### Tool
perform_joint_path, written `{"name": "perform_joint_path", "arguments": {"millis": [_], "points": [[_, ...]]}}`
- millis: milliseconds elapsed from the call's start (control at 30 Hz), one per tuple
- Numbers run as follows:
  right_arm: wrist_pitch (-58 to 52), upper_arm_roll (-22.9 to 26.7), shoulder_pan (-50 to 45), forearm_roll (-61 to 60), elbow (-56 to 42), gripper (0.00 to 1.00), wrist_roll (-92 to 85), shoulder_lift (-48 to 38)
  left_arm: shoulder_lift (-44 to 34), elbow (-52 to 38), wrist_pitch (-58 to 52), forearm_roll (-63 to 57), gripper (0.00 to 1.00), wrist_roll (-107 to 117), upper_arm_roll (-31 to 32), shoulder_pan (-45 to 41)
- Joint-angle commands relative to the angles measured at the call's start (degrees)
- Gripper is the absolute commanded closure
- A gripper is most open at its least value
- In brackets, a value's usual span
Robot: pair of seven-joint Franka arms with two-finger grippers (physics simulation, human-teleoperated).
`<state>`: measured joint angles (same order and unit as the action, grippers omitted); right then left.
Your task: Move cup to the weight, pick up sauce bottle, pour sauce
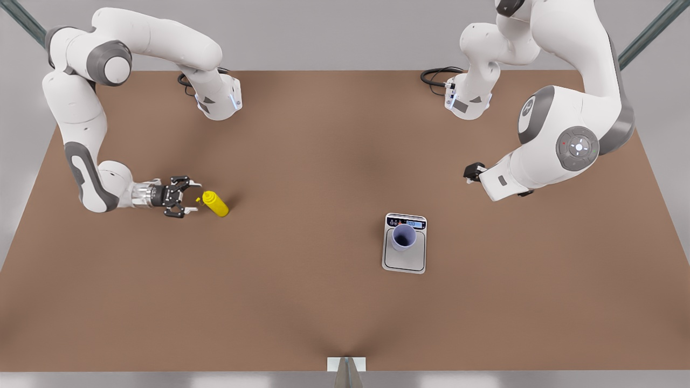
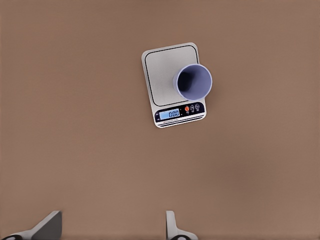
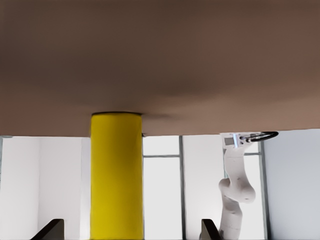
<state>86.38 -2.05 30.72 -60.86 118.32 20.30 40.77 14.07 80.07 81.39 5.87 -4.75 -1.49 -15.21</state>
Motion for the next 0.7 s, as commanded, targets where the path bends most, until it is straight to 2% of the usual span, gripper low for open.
{"name": "perform_joint_path", "arguments": {"millis": [0, 300, 667], "points": [[0.0, -0.1, 0.0, -0.7, 0.0, 0.0, 0.1, -0.1, 0.0, 0.0, 0.0, 0.0, 0.0, 0.0, 0.0, 0.0], [2.4, -5.2, 0.3, -2.6, -0.1, 0.0, 0.7, -0.2, 0.1, 0.0, 0.0, 0.0, 0.0, 0.0, 0.0, 0.0], [4.7, -8.7, 1.0, -3.0, -0.3, 0.0, -0.1, -0.1, 0.1, 0.0, 0.0, 0.1, 0.0, 0.0, 0.0, 0.0]]}}
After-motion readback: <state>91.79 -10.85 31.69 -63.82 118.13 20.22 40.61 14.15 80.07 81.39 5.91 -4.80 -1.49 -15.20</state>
